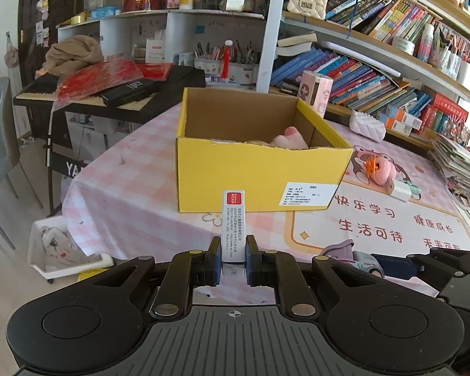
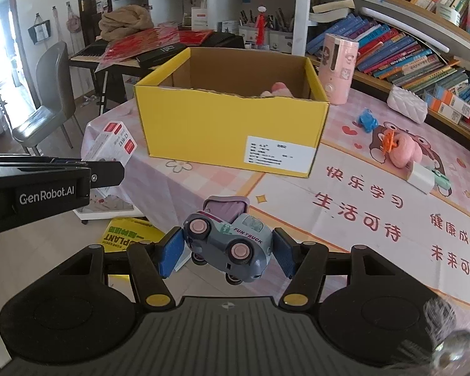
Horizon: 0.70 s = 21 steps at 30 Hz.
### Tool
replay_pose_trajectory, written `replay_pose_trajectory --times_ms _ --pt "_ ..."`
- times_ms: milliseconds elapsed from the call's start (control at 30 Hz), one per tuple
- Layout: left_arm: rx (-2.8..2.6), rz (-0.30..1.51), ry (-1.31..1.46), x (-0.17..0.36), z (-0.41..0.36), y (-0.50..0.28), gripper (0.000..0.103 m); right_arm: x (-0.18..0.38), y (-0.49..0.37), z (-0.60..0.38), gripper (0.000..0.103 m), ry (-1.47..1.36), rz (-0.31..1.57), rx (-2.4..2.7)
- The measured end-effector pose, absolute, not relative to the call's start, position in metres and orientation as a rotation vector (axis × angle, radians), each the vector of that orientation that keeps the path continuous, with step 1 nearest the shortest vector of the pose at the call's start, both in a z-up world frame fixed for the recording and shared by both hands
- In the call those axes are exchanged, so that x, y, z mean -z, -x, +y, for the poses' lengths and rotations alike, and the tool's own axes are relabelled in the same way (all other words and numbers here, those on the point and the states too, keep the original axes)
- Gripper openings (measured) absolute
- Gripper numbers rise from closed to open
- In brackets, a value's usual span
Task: Organize objects
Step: 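Lift the toy car and small box with both tools toward the yellow box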
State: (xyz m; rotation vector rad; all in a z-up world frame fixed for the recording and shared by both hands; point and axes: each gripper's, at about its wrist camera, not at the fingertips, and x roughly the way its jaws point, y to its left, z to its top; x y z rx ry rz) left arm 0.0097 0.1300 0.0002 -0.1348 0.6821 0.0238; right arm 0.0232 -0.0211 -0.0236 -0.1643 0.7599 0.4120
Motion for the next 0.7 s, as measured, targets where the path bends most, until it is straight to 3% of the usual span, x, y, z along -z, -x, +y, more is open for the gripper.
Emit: replay_pose_trajectory --times_ms 300,700 --pt "-0.027 0.633 0.133 -0.014 0.138 -0.016 0.013 0.016 -0.03 -0.015 0.059 0.161 0.727 -0.4" --pt "0.002 0.442 0.084 -0.058 0.124 -0.062 0.013 -0.035 -0.087 -0.036 0.059 0.083 0.533 -0.321"
